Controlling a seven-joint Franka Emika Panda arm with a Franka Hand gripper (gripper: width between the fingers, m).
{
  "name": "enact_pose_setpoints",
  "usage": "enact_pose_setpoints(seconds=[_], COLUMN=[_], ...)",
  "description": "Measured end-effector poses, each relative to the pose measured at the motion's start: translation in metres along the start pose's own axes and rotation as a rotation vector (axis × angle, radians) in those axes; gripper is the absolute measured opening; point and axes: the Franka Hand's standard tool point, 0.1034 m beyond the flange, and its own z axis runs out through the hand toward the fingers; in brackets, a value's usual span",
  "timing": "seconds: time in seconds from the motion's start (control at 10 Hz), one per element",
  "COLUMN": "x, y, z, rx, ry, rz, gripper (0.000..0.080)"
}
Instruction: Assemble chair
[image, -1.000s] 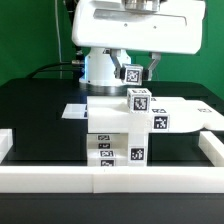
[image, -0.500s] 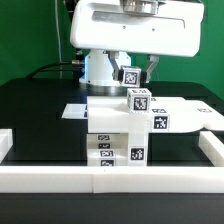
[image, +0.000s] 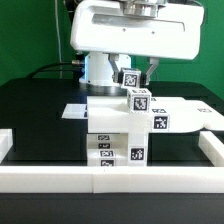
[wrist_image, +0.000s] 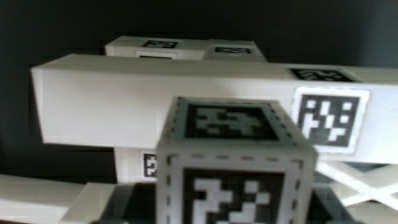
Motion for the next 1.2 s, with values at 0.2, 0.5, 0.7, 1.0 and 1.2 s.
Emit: enact_pose_setpoints(seconds=[0.2, 0.5, 0.7, 1.0, 1.2], x=[-0.0015, -0.0017, -0.0014, -0.0017, -0.0020], y=[-0.0032, -0.0055, -0.0044, -0.0026, -0.0031], z=[0.0019, 0.0038, 0.0039, 0.0065, 0.0073], rx=[0.001, 0.000, -0.001, -0.005, -0.006], ry=[-0.004, -0.006, -0.005, -0.009, -0.010], rz=[0.002, 0.002, 0.003, 0.004, 0.002], gripper=[0.0281, 0.0281, 0.0281, 0.0281, 0.0281])
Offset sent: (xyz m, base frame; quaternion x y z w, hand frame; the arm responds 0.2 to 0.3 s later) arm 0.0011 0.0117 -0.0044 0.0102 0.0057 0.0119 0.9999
